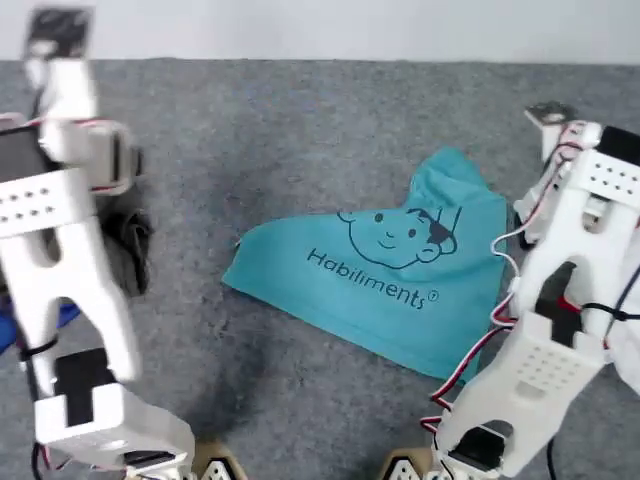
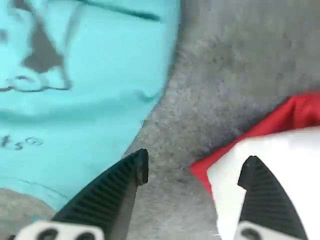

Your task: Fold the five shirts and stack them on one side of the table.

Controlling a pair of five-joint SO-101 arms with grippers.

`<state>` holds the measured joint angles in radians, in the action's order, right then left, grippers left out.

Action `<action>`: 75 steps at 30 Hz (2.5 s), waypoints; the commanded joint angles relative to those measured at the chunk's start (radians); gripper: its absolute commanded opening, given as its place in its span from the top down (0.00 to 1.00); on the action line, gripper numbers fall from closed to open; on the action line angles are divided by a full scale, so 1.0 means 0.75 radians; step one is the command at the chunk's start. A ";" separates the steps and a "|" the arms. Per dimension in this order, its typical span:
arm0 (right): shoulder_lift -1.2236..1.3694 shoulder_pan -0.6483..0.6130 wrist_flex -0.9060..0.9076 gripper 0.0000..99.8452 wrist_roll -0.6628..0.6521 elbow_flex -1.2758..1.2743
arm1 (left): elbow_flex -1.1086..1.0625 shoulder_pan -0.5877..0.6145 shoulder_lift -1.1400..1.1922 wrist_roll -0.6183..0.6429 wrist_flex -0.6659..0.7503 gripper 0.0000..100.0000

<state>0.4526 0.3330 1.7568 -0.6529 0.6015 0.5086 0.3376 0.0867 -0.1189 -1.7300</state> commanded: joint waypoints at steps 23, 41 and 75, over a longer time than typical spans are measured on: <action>-0.414 -0.265 -0.314 0.70 -0.102 -1.401 | -0.545 0.158 -0.057 0.023 -0.037 0.81; -0.183 -0.433 0.046 0.99 -0.217 -1.195 | -0.547 -0.215 -0.448 0.023 -0.037 0.81; -1.756 -0.746 -0.242 0.70 -0.198 -1.428 | -0.952 -0.526 -0.454 0.025 -0.035 0.81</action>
<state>-0.8976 -0.3314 1.6740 -0.8109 -0.5232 -0.2094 -0.0506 -0.2140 -0.1128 -1.7300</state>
